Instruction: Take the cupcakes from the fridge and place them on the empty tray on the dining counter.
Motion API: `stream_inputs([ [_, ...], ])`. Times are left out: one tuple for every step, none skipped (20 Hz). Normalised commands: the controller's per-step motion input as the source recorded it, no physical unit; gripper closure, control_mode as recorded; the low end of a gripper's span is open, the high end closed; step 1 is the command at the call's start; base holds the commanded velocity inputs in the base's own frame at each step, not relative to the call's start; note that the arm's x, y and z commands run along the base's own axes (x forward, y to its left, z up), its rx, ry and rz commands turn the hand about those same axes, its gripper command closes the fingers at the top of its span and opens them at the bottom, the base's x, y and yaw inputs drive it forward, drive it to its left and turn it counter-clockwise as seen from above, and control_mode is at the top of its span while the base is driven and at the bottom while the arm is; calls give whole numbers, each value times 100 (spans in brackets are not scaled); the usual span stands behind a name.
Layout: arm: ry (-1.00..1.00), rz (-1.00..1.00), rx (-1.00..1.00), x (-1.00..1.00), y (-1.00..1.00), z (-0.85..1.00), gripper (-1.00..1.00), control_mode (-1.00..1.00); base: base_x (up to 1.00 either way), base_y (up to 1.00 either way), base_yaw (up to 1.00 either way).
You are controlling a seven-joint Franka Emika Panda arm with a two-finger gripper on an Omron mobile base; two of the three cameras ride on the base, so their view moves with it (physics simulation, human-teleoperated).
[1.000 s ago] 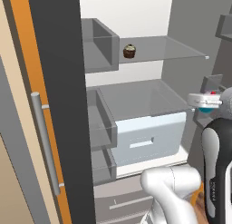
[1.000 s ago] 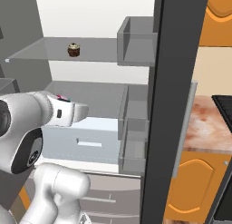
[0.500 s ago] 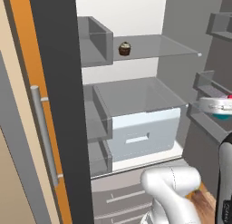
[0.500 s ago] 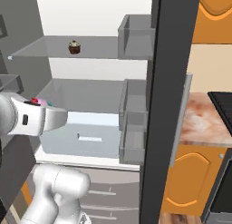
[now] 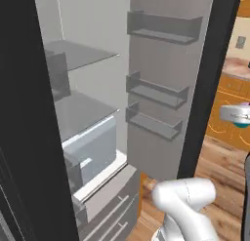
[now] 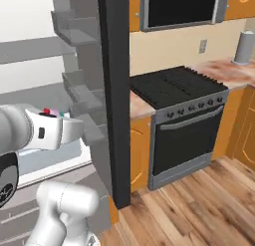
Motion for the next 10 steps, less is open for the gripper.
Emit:
stream_inputs([
  [0,0,0,0,0,0,100,100,0,0,-100],
  [0,0,0,0,0,0,100,100,0,0,-100],
  [0,0,0,0,0,0,100,100,-11,-38,-77],
  [0,0,0,0,0,0,100,100,-3,-38,-80],
  [0,0,0,0,0,0,100,100,0,-31,-83],
  [0,0,0,0,0,0,100,100,0,-25,-84],
  [0,0,0,0,0,0,100,100,0,-28,-84],
  [0,0,0,0,0,0,100,100,-7,-67,-73],
  [0,0,0,0,0,0,100,100,-2,-85,-68],
  [0,0,0,0,0,0,100,100,-5,-84,-68],
])
